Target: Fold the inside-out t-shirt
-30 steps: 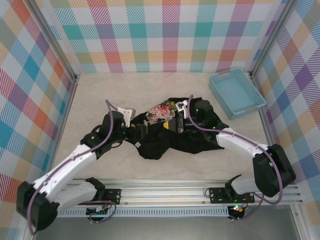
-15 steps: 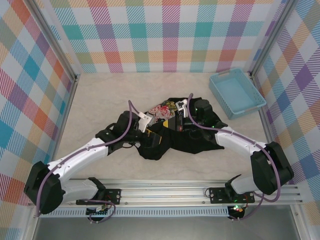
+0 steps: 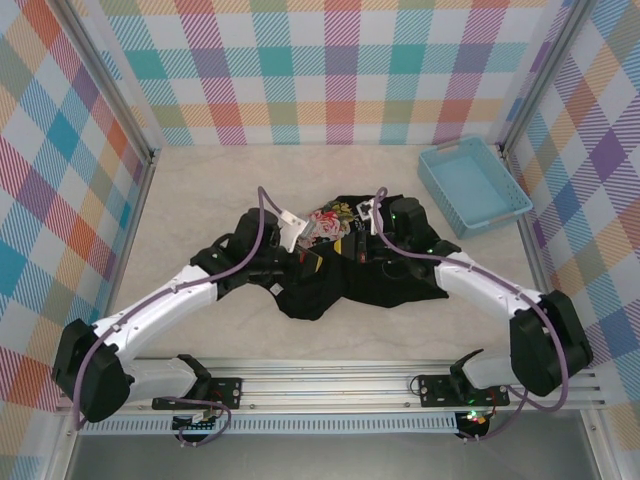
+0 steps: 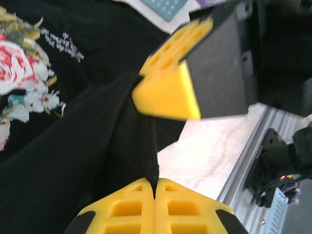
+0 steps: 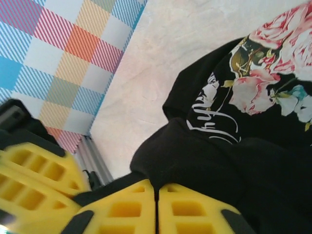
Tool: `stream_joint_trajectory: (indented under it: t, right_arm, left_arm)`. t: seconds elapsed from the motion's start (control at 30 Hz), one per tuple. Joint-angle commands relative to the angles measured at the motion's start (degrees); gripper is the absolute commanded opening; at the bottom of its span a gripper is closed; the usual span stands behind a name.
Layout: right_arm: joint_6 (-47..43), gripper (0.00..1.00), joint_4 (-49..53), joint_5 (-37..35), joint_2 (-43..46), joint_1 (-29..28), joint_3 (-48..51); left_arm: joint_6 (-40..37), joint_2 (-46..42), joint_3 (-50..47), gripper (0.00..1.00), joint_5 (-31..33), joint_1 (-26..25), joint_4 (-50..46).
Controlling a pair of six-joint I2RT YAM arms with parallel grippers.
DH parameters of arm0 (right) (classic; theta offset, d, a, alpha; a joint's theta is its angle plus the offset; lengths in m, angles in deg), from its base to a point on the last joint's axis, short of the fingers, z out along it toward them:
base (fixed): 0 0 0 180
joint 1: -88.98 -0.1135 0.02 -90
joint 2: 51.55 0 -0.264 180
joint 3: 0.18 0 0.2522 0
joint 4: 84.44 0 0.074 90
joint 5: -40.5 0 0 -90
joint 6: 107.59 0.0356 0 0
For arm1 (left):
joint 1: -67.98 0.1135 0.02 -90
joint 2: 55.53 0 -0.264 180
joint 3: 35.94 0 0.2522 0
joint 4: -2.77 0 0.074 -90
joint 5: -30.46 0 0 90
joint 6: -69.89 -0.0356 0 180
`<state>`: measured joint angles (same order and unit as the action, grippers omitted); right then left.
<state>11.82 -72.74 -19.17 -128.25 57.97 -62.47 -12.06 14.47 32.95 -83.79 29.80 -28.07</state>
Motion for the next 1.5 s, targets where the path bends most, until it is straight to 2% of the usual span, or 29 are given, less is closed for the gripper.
stream_joint_trajectory:
  t: [0.0, 0.1, 0.2, 0.3, 0.43, 0.53, 0.73, 0.8, 0.87, 1.0, 1.03, 1.07, 1.17, 1.2, 1.23, 1.37, 1.47]
  right_arm:
    - [-13.59, 0.25, 9.38, -9.89, 3.94, -1.06, -3.15]
    - [-18.8, 0.39, 8.89, -8.84, 7.88, -1.08, -1.82]
    - [-24.92, 0.47, 7.96, -5.1, 12.0, -1.09, -0.37]
    - [-29.3, 0.5, 7.04, 1.13, 13.51, -1.03, 0.03]
    - [-29.3, 0.53, 3.01, 10.77, 12.36, -1.21, -0.25]
    - [-29.12, 0.6, 0.66, 12.87, 10.38, -2.23, -0.08]
    - [-28.1, 0.63, -5.21, 11.91, 4.45, -4.44, -0.1]
    - [-27.96, 0.59, -6.72, 11.4, 3.14, -4.5, 0.24]
    - [-27.6, 0.5, -7.73, 11.94, 1.91, -4.43, 0.36]
    - [-23.43, 0.12, -11.25, 12.38, 0.75, -4.46, 1.21]
    - [-21.91, 0.04, -12.03, 11.75, 0.88, -4.42, 1.5]
    - [-20.51, 0.0, -12.64, 11.3, 1.11, -4.36, 1.69]
    - [-15.2, 0.0, -13.64, 10.25, 1.89, -3.69, 1.91]
    - [-13.25, 0.0, -14.32, 10.33, 1.98, -3.35, 1.99]
    - [-10.9, 0.0, -15.41, 10.66, 1.92, -2.92, 2.15]
    - [-2.75, 0.0, -20.56, 12.6, 1.24, -1.14, 3.04]
    - [-0.3, 0.0, -22.54, 14.12, 0.81, -0.29, 2.97]
  left_arm:
    - [-1.23, -1.02, 8.23, 0.0, -3.47, -0.41, -11.4]
    - [-4.02, 0.68, 13.83, 0.0, -4.96, -0.28, -18.95]
    - [-6.71, 1.09, 17.7, 0.0, -5.45, 0.08, -22.71]
    - [-8.01, 1.01, 19.94, 0.0, -6.16, 0.55, -24.34]
    - [-7.4, 2.32, 22.41, 0.0, -6.16, 0.99, -25.8]
    - [-6.02, 2.95, 22.58, 0.0, -6.94, 1.09, -24.75]
    - [-4.45, 3.13, 22.43, 0.0, -9.19, 1.22, -22.87]
    - [-4.27, 2.82, 22.64, 0.0, -9.06, 1.5, -22.74]
    - [-3.78, 2.34, 22.62, 0.0, -9.06, 1.93, -22.11]
    - [-1.98, 1.6, 21.78, 0.0, -7.74, 2.72, -19.68]
    - [-1.38, 1.33, 21.19, 0.0, -6.3, 2.8, -18.88]
    - [-0.76, 0.9, 20.46, 0.0, -4.44, 2.81, -17.86]
    - [1.36, -1.8, 16.12, 0.16, 6.39, 2.76, -13.93]
    - [1.49, -3.09, 13.85, 0.29, 8.85, 2.75, -12.26]
    - [1.57, -4.58, 11.34, 0.36, 9.52, 2.75, -10.35]
    - [1.11, -10.04, 1.54, 0.48, 3.1, 2.51, -2.02]
    - [0.15, -10.87, -3.87, 0.51, 0.12, 2.15, 0.7]
